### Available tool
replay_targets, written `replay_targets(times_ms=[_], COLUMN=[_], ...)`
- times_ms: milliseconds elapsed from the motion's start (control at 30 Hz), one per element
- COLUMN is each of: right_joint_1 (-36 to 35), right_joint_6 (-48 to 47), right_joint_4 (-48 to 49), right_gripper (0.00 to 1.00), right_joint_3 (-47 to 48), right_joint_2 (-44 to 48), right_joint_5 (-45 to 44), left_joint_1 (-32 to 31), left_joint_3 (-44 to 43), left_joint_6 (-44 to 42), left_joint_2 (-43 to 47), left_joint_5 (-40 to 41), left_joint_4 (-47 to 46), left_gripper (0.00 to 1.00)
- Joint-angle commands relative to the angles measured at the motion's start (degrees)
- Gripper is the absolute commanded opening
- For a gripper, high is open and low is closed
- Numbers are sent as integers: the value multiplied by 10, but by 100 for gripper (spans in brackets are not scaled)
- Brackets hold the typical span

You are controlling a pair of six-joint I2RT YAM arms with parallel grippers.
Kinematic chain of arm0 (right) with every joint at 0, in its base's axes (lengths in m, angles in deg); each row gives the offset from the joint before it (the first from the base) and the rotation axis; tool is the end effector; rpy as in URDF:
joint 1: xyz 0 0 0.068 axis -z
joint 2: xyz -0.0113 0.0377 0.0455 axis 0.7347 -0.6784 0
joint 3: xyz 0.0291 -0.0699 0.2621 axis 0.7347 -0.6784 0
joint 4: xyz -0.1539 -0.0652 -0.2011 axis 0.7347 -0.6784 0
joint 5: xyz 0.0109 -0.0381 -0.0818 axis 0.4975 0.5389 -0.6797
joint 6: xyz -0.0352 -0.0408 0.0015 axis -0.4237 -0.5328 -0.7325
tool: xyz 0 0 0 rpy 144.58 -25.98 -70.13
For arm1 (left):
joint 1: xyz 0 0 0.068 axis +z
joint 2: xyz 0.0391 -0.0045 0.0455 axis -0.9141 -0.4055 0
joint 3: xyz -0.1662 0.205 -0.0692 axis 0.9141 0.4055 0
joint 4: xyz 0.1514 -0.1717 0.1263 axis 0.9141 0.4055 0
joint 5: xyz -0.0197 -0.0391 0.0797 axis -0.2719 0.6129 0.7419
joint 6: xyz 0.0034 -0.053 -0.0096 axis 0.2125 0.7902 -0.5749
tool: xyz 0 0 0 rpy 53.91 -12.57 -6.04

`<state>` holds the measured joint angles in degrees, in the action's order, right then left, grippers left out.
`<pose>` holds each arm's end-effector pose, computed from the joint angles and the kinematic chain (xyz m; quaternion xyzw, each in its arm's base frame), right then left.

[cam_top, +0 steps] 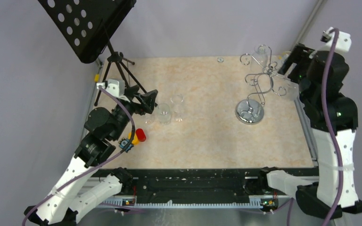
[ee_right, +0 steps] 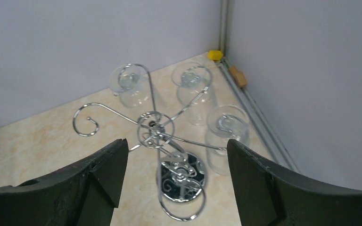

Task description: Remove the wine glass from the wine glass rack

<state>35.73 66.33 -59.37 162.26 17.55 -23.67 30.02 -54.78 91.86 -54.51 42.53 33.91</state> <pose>0.1669 0.0179 0.5318 0.1554 0.7561 -0.0435 0.6342 0.1184 -0.0774 0.4241 0.0643 0.6510 -0.2429 0.7163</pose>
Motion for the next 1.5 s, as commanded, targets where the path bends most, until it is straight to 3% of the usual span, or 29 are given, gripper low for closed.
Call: replay_targets(times_ms=[0, 133, 400, 800, 1033, 1167, 1333, 1467], right_joint_1=[13, 53, 212, 357, 402, 432, 442, 442], right_joint_6=[11, 16, 24, 90, 127, 160, 186, 193], right_joint_4=[-7, -24, -39, 12, 79, 112, 129, 127], right_gripper=[78, 76, 73, 70, 57, 55, 54, 59], right_joint_3=[-41, -41, -65, -116, -191, -229, -240, -221], right_joint_2=[42, 30, -16, -13, 13, 28, 43, 47], right_joint_5=[-109, -95, 100, 254, 373, 438, 445, 456], left_joint_1=[-1, -1, -1, -1, -1, -1, -1, -1], left_joint_3=[7, 7, 11, 12, 17, 19, 23, 29], left_joint_6=[13, 14, 17, 17, 14, 11, 21, 31], left_joint_2=[-11, -15, -7, -9, -7, -6, 3, 10], left_joint_5=[-20, -25, -22, -22, -21, -18, -21, -26], left_joint_4=[-30, -27, -22, -23, -26, -24, -23, -27], left_gripper=[79, 79, 79, 79, 79, 79, 79, 79])
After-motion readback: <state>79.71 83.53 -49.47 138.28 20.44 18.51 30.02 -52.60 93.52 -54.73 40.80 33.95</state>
